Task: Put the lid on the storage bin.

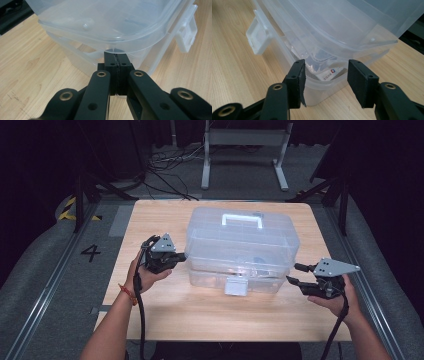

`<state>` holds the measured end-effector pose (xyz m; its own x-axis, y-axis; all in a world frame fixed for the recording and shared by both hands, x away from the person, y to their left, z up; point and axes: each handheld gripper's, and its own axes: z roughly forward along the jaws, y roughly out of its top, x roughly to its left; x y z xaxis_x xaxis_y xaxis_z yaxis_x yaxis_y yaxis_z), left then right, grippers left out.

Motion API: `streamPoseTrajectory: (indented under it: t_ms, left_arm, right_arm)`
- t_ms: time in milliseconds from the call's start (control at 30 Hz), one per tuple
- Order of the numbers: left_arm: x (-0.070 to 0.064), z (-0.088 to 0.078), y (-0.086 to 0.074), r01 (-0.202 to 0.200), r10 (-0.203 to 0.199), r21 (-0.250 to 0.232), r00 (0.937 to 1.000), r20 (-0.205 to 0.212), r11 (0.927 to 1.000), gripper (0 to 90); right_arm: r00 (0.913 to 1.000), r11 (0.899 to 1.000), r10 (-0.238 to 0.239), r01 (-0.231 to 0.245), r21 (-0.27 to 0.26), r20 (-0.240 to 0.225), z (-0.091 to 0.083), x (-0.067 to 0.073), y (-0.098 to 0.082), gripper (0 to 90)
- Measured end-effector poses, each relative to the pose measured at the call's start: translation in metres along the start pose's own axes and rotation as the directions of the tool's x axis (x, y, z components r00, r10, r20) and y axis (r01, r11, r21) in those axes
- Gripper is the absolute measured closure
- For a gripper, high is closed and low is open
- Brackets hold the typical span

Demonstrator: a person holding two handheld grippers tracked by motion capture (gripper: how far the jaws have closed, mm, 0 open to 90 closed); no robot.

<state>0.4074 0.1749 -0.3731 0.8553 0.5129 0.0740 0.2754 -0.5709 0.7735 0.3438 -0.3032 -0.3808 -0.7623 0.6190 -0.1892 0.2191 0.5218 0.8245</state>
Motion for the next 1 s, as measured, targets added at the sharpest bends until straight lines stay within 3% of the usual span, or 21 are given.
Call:
streamPoseTrajectory:
  t_ms: [233,400,533,600,1000]
  left_arm:
    - [-0.002,-0.001,-0.004,0.000,0.000,0.009,1.0000,-0.005,1.0000,89.8]
    - [-0.005,0.004,-0.009,-0.026,0.026,0.068,0.9996,-0.008,0.9974,89.7]
    - [-0.007,0.006,-0.015,-0.045,0.048,0.126,0.9986,-0.021,0.9911,89.7]
    - [-0.006,0.005,-0.019,-0.030,0.031,0.107,0.9995,-0.006,0.9938,89.6]
    - [-0.022,-0.005,-0.021,-0.075,0.080,0.104,0.9955,-0.051,0.9918,75.3]
  right_arm:
    - [0.9999,1.000,0.010,-0.010,0.011,-0.013,0.000,-0.001,-0.002,48.2]
    - [0.9998,1.000,0.018,-0.018,0.012,-0.014,-0.002,-0.001,-0.004,47.6]
    - [0.9998,1.000,0.010,-0.010,0.015,-0.015,0.000,-0.002,-0.005,47.6]
    - [0.9997,1.000,0.012,-0.011,0.021,-0.021,0.001,-0.001,-0.005,47.6]
    - [0.9995,0.999,-0.022,0.023,0.044,-0.024,0.001,0.000,-0.003,47.2]
